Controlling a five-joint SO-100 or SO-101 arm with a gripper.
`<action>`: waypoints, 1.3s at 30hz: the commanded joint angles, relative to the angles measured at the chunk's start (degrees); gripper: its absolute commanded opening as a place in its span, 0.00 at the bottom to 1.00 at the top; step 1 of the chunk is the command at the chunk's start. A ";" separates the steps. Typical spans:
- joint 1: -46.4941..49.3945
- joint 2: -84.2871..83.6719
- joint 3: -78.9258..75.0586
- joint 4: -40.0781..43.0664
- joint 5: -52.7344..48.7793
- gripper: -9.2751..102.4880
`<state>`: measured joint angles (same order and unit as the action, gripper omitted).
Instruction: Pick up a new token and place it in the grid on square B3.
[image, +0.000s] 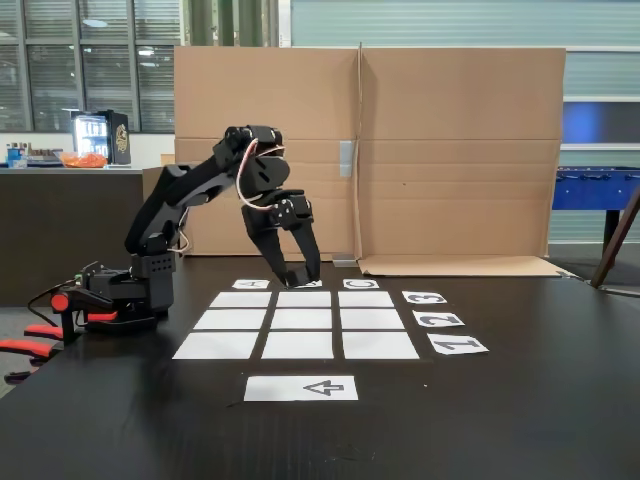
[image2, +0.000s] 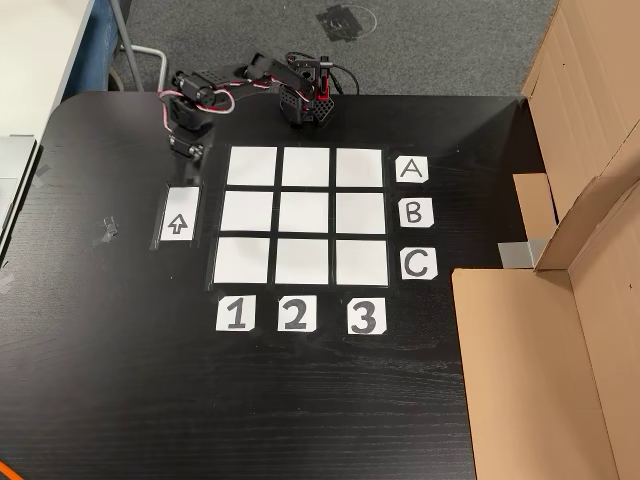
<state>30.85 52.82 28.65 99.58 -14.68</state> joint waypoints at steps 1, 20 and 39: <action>-4.22 5.10 4.66 0.18 1.49 0.08; -31.99 13.54 20.74 -0.88 12.22 0.09; -50.45 14.68 35.16 -9.84 19.42 0.09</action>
<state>-17.75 64.51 63.28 90.62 3.96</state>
